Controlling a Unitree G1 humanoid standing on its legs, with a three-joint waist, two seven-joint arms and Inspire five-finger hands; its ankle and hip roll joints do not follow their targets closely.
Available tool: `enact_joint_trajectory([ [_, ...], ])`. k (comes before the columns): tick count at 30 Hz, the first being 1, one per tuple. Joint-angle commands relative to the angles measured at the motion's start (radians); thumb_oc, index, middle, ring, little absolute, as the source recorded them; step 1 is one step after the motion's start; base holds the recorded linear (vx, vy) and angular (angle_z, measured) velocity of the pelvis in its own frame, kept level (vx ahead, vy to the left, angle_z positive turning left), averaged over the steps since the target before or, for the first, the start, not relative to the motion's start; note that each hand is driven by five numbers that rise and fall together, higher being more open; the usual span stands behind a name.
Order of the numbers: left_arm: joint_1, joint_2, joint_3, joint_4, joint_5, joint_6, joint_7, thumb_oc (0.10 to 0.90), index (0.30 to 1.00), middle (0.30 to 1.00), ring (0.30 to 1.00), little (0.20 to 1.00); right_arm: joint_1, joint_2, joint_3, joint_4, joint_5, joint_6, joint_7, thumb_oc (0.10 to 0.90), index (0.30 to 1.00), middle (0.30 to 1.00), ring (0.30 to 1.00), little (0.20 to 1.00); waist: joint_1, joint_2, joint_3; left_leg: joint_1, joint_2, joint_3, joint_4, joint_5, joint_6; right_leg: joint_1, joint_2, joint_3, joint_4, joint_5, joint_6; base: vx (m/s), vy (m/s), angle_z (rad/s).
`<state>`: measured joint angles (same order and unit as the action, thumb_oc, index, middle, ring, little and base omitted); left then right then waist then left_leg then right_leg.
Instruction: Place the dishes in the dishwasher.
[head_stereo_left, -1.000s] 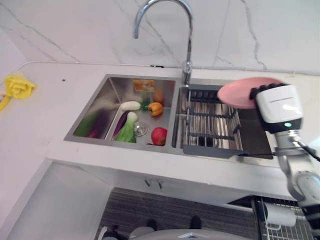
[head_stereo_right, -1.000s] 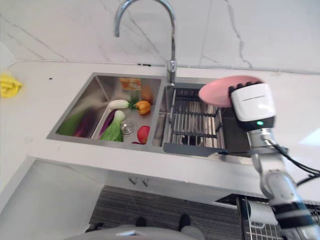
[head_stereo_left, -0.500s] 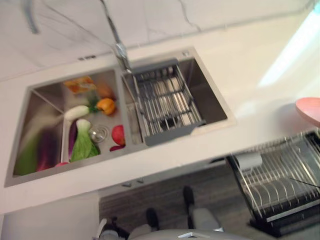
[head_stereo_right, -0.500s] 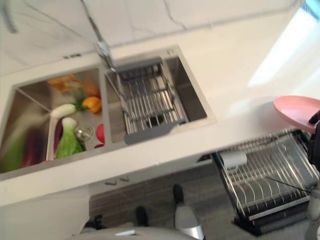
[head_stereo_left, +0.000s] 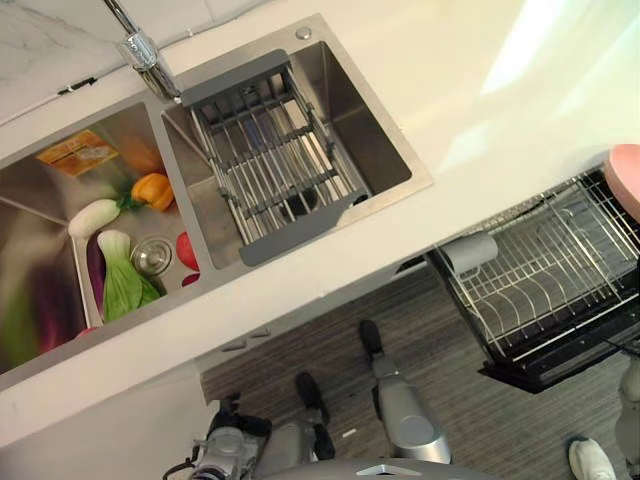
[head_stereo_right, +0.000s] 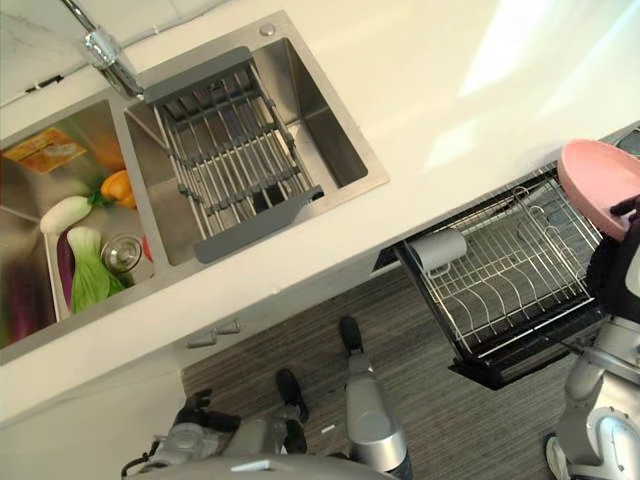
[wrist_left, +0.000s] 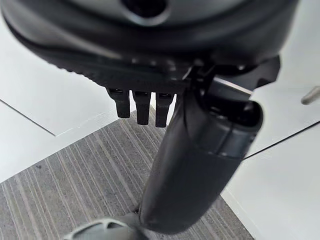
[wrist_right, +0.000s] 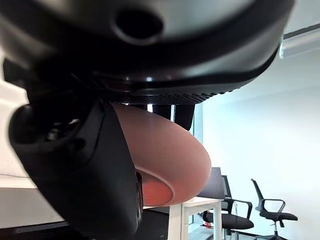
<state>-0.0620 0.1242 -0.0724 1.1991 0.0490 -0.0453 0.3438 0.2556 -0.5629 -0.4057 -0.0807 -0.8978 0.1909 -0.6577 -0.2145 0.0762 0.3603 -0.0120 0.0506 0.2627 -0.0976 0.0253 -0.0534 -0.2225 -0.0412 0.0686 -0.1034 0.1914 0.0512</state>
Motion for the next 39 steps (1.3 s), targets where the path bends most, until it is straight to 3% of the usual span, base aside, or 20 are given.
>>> enact_joint_trajectory([
  [1,-0.021,0.014,-0.014,0.044,-0.013,0.001,0.035,0.8,0.9,0.9,0.9,0.9,0.009,-0.031,-0.01,-0.016,0.027,0.016,-0.009,0.4,0.3,0.3,0.3,0.3,0.041,-0.018,-0.002,0.012,0.097,-0.075,0.012,-0.025,-0.063,0.036,-0.133,0.033,0.076,-0.136,0.124,0.0,0.0,0.0],
  [8,-0.022,0.002,-0.031,0.047,-0.016,0.002,0.042,0.8,0.9,0.9,0.9,0.9,0.01,0.014,0.05,0.061,0.073,0.031,-0.034,0.4,0.3,0.3,0.3,0.3,0.04,0.005,-0.005,0.001,0.097,-0.079,0.01,-0.017,-0.071,0.049,-0.143,0.012,0.063,-0.138,0.122,0.0,-0.008,0.03],
  [13,-0.031,-0.009,-0.066,0.037,-0.005,-0.008,0.036,0.8,0.9,0.9,0.9,0.9,-0.048,-0.023,0.136,0.177,0.063,0.044,-0.03,0.4,0.3,0.3,0.3,0.3,0.046,0.021,-0.004,-0.009,0.096,-0.081,0.01,-0.011,-0.074,0.048,-0.149,-0.003,0.057,-0.134,0.123,-0.02,-0.012,0.1],
  [15,-0.035,-0.004,-0.084,0.024,-0.015,-0.017,0.028,0.8,0.9,0.9,0.9,0.9,-0.168,-0.082,0.25,0.332,0.049,0.077,0.004,0.4,0.3,0.3,0.3,0.3,0.062,0.028,0.006,-0.012,0.102,-0.071,0.01,-0.009,-0.077,0.036,-0.141,0.008,0.054,-0.127,0.124,-0.03,-0.019,-0.01],
  [17,-0.036,-0.004,-0.083,0.024,-0.015,-0.017,0.028,0.8,0.9,0.9,0.9,0.9,-0.169,-0.082,0.251,0.333,0.05,0.077,0.004,0.4,0.3,0.3,0.3,0.3,0.062,0.028,0.007,-0.012,0.102,-0.07,0.01,-0.01,-0.077,0.036,-0.141,0.008,0.054,-0.127,0.124,0.0,-0.02,-0.05],
  [18,-0.034,-0.003,-0.082,0.026,-0.018,-0.015,0.025,0.8,0.9,0.9,0.9,0.9,-0.212,-0.093,0.278,0.377,0.034,0.096,0.008,0.8,0.9,0.9,0.9,0.9,0.072,0.031,0.004,-0.007,0.11,-0.061,0.01,-0.006,-0.08,0.037,-0.138,0.01,0.051,-0.128,0.123,0.0,0.0,0.0],
  [27,-0.018,-0.003,-0.056,0.048,-0.015,-0.002,0.029,0.8,0.9,0.9,0.9,0.9,-0.185,-0.089,0.208,0.315,0.08,0.079,0.001,0.8,0.9,0.9,0.9,0.9,0.066,0.023,-0.015,0.011,0.125,-0.032,0.01,-0.012,-0.087,0.043,-0.125,0.019,0.04,-0.128,0.123,0.02,-0.012,-0.05],
  [29,-0.013,0.001,-0.053,0.055,-0.005,0.013,0.025,0.8,0.9,0.9,0.9,0.9,-0.162,-0.056,0.166,0.259,0.21,0.019,0.038,0.8,0.9,0.9,0.9,0.9,0.058,0.014,-0.02,0.023,0.128,-0.023,0.01,-0.021,-0.086,0.048,-0.122,0.024,0.04,-0.133,0.126,0.04,-0.009,-0.02],
  [32,-0.008,0.007,-0.043,0.063,0.022,0.031,0.007,0.8,0.9,0.9,0.9,0.9,-0.126,-0.034,0.118,0.171,0.262,-0.013,0.078,0.8,0.9,0.9,0.9,0.9,0.054,0.004,-0.029,0.028,0.133,-0.01,0.01,-0.018,-0.086,0.043,-0.118,0.033,0.041,-0.128,0.124,0.02,-0.015,-0.18],
  [33,-0.002,0.013,-0.023,0.069,0.035,0.04,-0.004,0.8,0.9,0.9,0.9,0.9,-0.097,-0.024,0.07,0.104,0.306,-0.05,0.094,0.8,0.9,0.9,0.9,0.9,0.039,-0.005,-0.036,0.041,0.135,0.001,0.01,-0.024,-0.086,0.048,-0.115,0.039,0.041,-0.13,0.125,0.07,0.013,-0.23],
  [39,0.024,0.035,-0.005,0.061,0.05,0.045,-0.017,0.8,0.9,0.9,0.9,0.9,-0.063,-0.035,-0.079,0.032,0.409,-0.068,0.079,0.8,0.9,0.9,0.9,0.9,0.008,-0.019,-0.056,0.078,0.139,0.056,0.012,-0.049,-0.082,0.032,-0.093,0.085,0.061,-0.132,0.137,0.04,0.035,-0.18],
])
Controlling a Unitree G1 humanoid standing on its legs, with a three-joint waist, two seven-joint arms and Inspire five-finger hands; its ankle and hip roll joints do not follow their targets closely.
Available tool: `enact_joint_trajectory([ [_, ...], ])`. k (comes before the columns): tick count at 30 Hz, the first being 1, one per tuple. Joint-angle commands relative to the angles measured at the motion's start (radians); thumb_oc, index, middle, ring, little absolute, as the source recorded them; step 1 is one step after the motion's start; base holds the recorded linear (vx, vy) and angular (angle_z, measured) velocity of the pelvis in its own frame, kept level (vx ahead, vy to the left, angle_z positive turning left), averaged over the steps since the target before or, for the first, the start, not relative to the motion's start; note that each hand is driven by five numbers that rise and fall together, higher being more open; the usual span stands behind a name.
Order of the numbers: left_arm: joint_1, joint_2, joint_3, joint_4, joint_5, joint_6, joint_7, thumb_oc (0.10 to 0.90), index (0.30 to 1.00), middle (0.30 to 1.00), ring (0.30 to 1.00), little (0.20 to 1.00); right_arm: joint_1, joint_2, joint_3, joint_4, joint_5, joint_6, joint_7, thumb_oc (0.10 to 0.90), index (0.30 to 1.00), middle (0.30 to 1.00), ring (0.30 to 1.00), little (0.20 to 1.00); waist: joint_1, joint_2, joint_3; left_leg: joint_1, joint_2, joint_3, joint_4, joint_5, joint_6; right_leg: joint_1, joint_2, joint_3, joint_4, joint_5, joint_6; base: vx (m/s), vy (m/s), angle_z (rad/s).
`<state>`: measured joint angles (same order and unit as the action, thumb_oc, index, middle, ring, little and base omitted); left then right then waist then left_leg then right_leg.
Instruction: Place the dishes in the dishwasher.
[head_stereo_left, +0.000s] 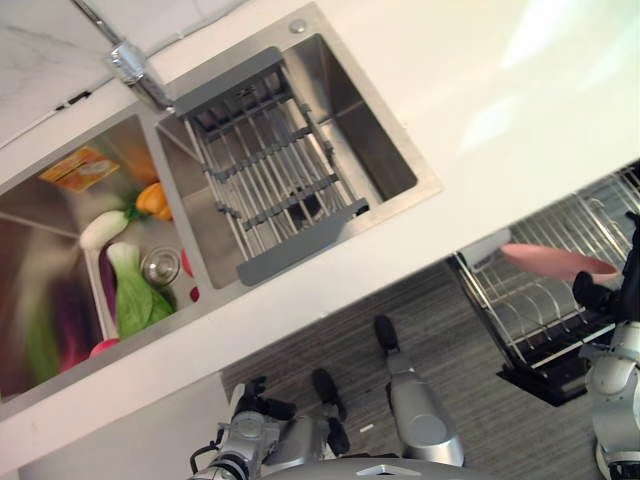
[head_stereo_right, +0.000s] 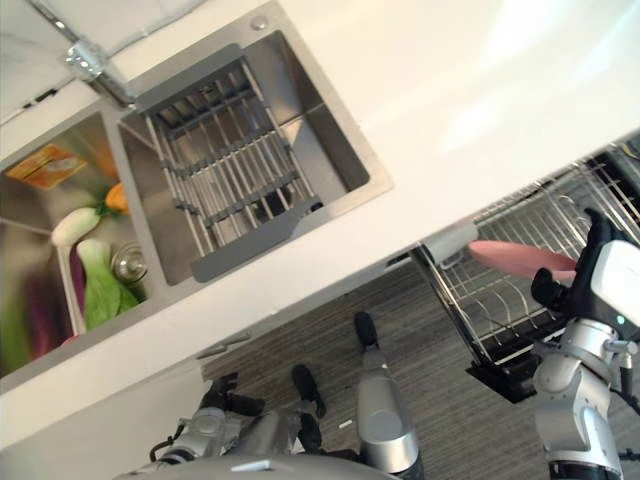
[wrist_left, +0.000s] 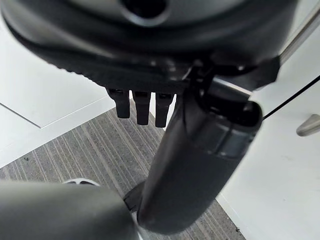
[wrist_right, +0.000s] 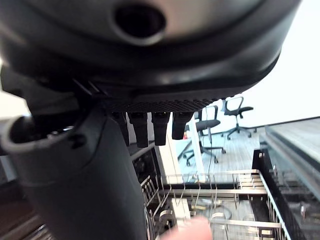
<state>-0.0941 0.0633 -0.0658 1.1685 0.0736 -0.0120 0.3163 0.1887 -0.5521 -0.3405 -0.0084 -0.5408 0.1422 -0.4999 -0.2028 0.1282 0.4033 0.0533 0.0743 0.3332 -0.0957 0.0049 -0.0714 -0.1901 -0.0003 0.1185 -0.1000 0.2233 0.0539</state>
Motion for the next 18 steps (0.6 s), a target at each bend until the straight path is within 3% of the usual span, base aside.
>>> enact_joint_trajectory([
  [1,0.057,0.096,-0.011,0.091,0.025,0.012,0.011,0.8,0.9,0.9,0.9,0.9,0.004,-0.046,-0.144,-0.04,0.052,-0.019,-0.078,0.8,0.9,0.9,0.9,0.9,-0.004,-0.071,-0.099,0.012,0.115,-0.014,0.01,-0.029,-0.064,-0.001,-0.134,0.035,0.058,-0.164,0.134,0.01,0.021,-0.16],
  [5,0.066,0.099,-0.012,0.082,0.011,0.012,0.003,0.8,0.9,0.9,0.9,0.9,0.034,-0.055,-0.22,0.049,0.109,0.008,-0.119,0.8,0.9,0.9,0.9,0.9,-0.012,-0.068,-0.108,0.033,0.118,0.016,0.011,-0.035,-0.064,-0.014,-0.123,0.059,0.079,-0.17,0.135,0.01,0.019,-0.5],
  [11,0.062,0.101,-0.037,0.078,0.007,0.013,-0.022,0.8,0.9,0.9,0.9,0.9,0.085,-0.061,-0.306,0.353,0.198,0.101,-0.166,0.8,0.9,0.9,0.9,0.9,-0.035,-0.025,-0.108,0.023,0.114,0.004,0.012,-0.035,-0.064,-0.023,-0.131,0.055,0.086,-0.179,0.132,-0.01,0.027,-0.1],
  [12,0.06,0.1,-0.039,0.077,0.008,0.015,-0.026,0.8,0.9,0.9,0.9,0.9,0.081,-0.06,-0.304,0.361,0.207,0.106,-0.163,0.69,0.735,0.735,0.735,0.735,-0.037,-0.017,-0.108,0.015,0.113,0.001,0.011,-0.027,-0.065,-0.03,-0.132,0.055,0.086,-0.174,0.129,-0.02,0.045,-0.03],
  [13,0.057,0.096,-0.05,0.077,0.007,0.014,-0.031,0.8,0.9,0.9,0.9,0.9,0.072,-0.043,-0.299,0.392,0.23,0.1,-0.168,0.4,0.3,0.3,0.3,0.3,-0.039,-0.005,-0.107,0.01,0.111,-0.006,0.012,-0.033,-0.063,-0.03,-0.136,0.05,0.089,-0.182,0.131,-0.04,0.02,0.06],
  [18,0.056,0.085,-0.062,0.078,0.012,0.011,-0.043,0.8,0.9,0.9,0.9,0.9,0.023,-0.013,-0.223,0.382,0.221,0.066,-0.155,0.4,0.3,0.3,0.3,0.3,-0.041,0.026,-0.094,-0.01,0.103,-0.021,0.012,-0.022,-0.062,-0.047,-0.142,0.045,0.1,-0.18,0.127,-0.02,0.012,0.02],
])
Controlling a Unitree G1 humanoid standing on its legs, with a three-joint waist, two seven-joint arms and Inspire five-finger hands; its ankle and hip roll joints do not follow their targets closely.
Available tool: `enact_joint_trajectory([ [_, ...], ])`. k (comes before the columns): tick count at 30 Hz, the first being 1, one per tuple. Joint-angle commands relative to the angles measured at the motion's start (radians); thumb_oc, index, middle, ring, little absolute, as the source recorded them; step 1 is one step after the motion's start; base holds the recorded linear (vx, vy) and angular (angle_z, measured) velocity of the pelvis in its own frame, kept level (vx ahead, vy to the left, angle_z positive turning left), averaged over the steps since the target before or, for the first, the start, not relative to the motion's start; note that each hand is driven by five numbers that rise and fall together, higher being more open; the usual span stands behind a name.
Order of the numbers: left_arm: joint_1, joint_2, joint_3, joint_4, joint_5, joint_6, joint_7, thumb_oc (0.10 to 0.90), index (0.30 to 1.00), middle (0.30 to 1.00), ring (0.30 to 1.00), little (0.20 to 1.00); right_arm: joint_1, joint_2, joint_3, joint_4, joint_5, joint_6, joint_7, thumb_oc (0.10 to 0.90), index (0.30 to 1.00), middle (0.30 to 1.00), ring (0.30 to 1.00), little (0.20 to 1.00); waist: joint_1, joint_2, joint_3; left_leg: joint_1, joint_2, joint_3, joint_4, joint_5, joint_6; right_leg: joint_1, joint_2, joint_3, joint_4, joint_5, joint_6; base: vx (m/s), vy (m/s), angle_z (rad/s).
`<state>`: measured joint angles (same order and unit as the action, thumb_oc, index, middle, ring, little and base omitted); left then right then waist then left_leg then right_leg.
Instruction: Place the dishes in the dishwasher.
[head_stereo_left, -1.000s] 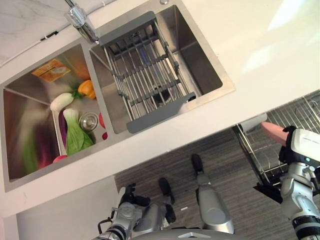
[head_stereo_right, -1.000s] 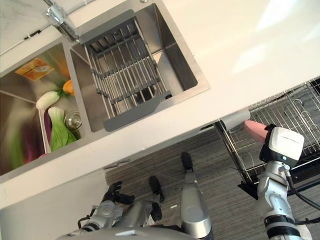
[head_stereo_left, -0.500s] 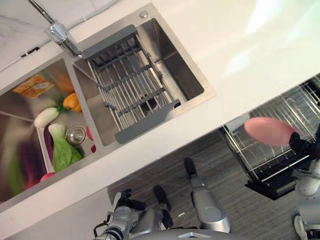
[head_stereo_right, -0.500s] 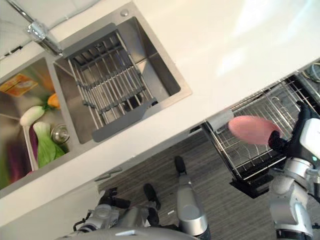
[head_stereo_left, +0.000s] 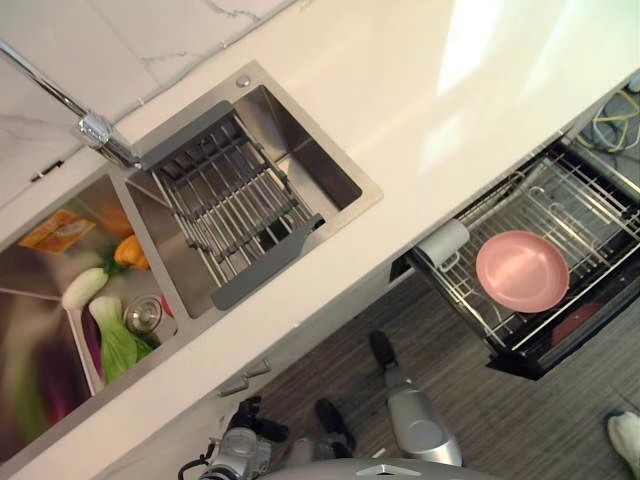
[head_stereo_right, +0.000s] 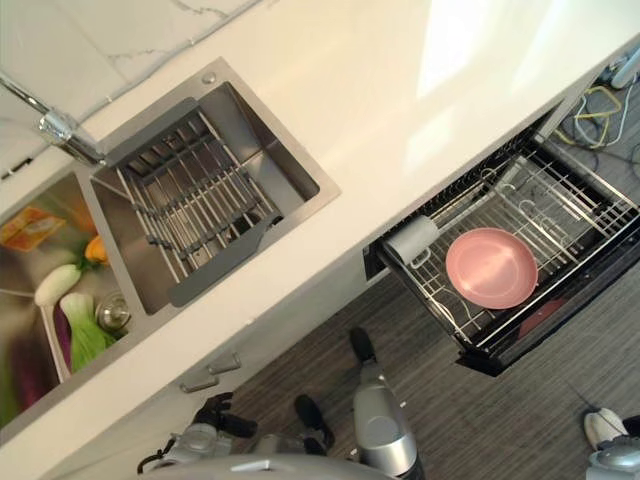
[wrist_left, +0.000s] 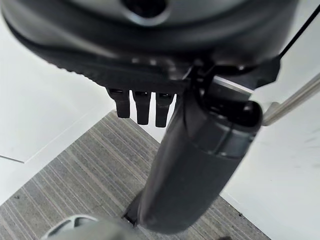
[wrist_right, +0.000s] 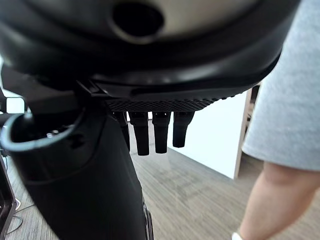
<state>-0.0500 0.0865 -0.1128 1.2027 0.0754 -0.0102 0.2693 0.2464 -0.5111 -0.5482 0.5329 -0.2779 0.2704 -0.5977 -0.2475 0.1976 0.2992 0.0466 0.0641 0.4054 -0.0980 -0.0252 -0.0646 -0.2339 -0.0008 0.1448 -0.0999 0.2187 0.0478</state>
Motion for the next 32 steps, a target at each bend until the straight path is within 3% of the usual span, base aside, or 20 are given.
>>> enact_joint_trajectory([
  [1,0.012,0.06,-0.018,0.043,0.011,0.005,0.006,0.8,0.9,0.9,0.9,0.9,-0.054,-0.045,0.014,-0.163,-0.045,-0.073,-0.058,0.4,0.3,0.3,0.3,0.3,0.005,-0.037,0.014,-0.007,0.112,-0.097,0.015,0.01,-0.069,-0.004,-0.144,0.018,0.1,-0.175,0.133,-0.01,0.025,-0.03],
  [9,0.009,0.056,-0.025,0.043,0.011,0.004,0.009,0.8,0.9,0.9,0.9,0.9,-0.095,-0.041,0.078,-0.191,-0.071,-0.089,-0.05,0.4,0.3,0.3,0.3,0.3,0.012,-0.025,0.023,-0.012,0.108,-0.105,0.016,0.013,-0.068,-0.001,-0.149,0.013,0.097,-0.174,0.132,-0.02,-0.013,0.04],
  [10,-0.007,0.045,-0.062,0.024,0.014,-0.011,0.034,0.8,0.9,0.9,0.9,0.9,-0.254,-0.1,0.28,-0.267,-0.208,-0.113,-0.029,0.4,0.3,0.3,0.3,0.3,0.066,-0.006,0.024,-0.018,0.101,-0.147,0.016,0.024,-0.07,0.046,-0.17,-0.028,0.076,-0.177,0.128,-0.06,-0.118,0.2],
  [14,-0.01,0.052,-0.093,-0.022,-0.03,-0.037,0.013,0.8,0.9,0.9,0.9,0.9,-0.408,-0.16,0.398,-0.223,-0.231,-0.106,-0.013,0.4,0.3,0.3,0.3,0.3,0.132,-0.003,0.007,-0.028,0.096,-0.211,0.013,0.035,-0.07,0.099,-0.194,-0.1,0.069,-0.189,0.122,-0.03,-0.094,0.52],
  [16,-0.016,0.051,-0.12,-0.014,-0.04,-0.04,-0.001,0.8,0.9,0.9,0.9,0.9,-0.53,-0.226,0.489,-0.117,-0.254,-0.095,0.013,0.4,0.3,0.3,0.3,0.3,0.181,-0.009,-0.017,-0.025,0.095,-0.251,0.013,0.035,-0.073,0.149,-0.205,-0.156,0.061,-0.203,0.122,0.04,-0.078,0.81],
  [18,-0.018,0.05,-0.121,-0.012,-0.048,-0.043,-0.004,0.8,0.9,0.9,0.9,0.9,-0.569,-0.24,0.516,-0.082,-0.247,-0.099,0.017,0.4,0.3,0.3,0.3,0.3,0.187,-0.011,-0.022,-0.031,0.096,-0.262,0.012,0.043,-0.074,0.156,-0.207,-0.171,0.056,-0.2,0.12,0.02,-0.041,0.71],
  [19,-0.021,0.051,-0.126,-0.007,-0.083,-0.052,-0.022,0.8,0.9,0.9,0.9,0.9,-0.679,-0.275,0.626,0.008,-0.263,-0.109,0.054,0.4,0.3,0.3,0.3,0.3,0.221,-0.019,-0.037,-0.024,0.097,-0.282,0.011,0.044,-0.079,0.186,-0.211,-0.205,0.052,-0.207,0.121,0.02,-0.017,0.59],
  [21,-0.023,0.05,-0.123,-0.007,-0.083,-0.052,-0.022,0.8,0.9,0.9,0.9,0.9,-0.685,-0.275,0.631,0.013,-0.261,-0.111,0.052,0.4,0.3,0.3,0.3,0.3,0.218,-0.019,-0.037,-0.028,0.097,-0.283,0.011,0.048,-0.079,0.183,-0.21,-0.206,0.051,-0.204,0.12,0.01,-0.008,0.14],
  [22,-0.027,0.056,-0.142,-0.01,-0.087,-0.055,-0.029,0.8,0.9,0.9,0.9,0.9,-0.738,-0.285,0.693,0.082,-0.243,-0.129,0.088,0.413,0.319,0.319,0.319,0.319,0.241,-0.031,-0.049,-0.031,0.099,-0.292,0.011,0.052,-0.083,0.199,-0.209,-0.224,0.049,-0.207,0.118,0.02,-0.031,-0.11],
  [23,-0.03,0.06,-0.147,-0.009,-0.086,-0.055,-0.033,0.8,0.9,0.9,0.9,0.9,-0.762,-0.286,0.724,0.117,-0.236,-0.134,0.102,0.566,0.549,0.549,0.549,0.549,0.252,-0.036,-0.053,-0.032,0.099,-0.3,0.011,0.055,-0.085,0.207,-0.208,-0.235,0.046,-0.208,0.116,0.02,-0.052,0.22],
  [24,-0.031,0.062,-0.153,-0.007,-0.087,-0.056,-0.035,0.8,0.9,0.9,0.9,0.9,-0.777,-0.284,0.742,0.159,-0.223,-0.141,0.107,0.8,0.9,0.9,0.9,0.9,0.262,-0.042,-0.058,-0.036,0.101,-0.314,0.011,0.058,-0.088,0.216,-0.207,-0.25,0.044,-0.213,0.114,0.01,-0.049,0.67],
  [28,-0.024,0.057,-0.15,0.011,-0.095,-0.055,-0.045,0.8,0.9,0.9,0.9,0.9,-0.716,-0.203,0.715,0.297,-0.068,-0.187,0.119,0.8,0.9,0.9,0.9,0.9,0.288,-0.06,-0.066,-0.057,0.101,-0.379,0.011,0.074,-0.096,0.254,-0.206,-0.318,0.039,-0.226,0.108,0.01,-0.033,0.67],
  [32,-0.014,0.059,-0.118,0.032,-0.09,-0.053,-0.054,0.8,0.9,0.9,0.9,0.9,-0.607,-0.14,0.684,0.363,-0.037,-0.206,0.146,0.8,0.9,0.9,0.9,0.9,0.293,-0.074,-0.069,-0.066,0.1,-0.403,0.011,0.076,-0.096,0.27,-0.205,-0.35,0.036,-0.228,0.108,0.02,-0.015,0.42],
])
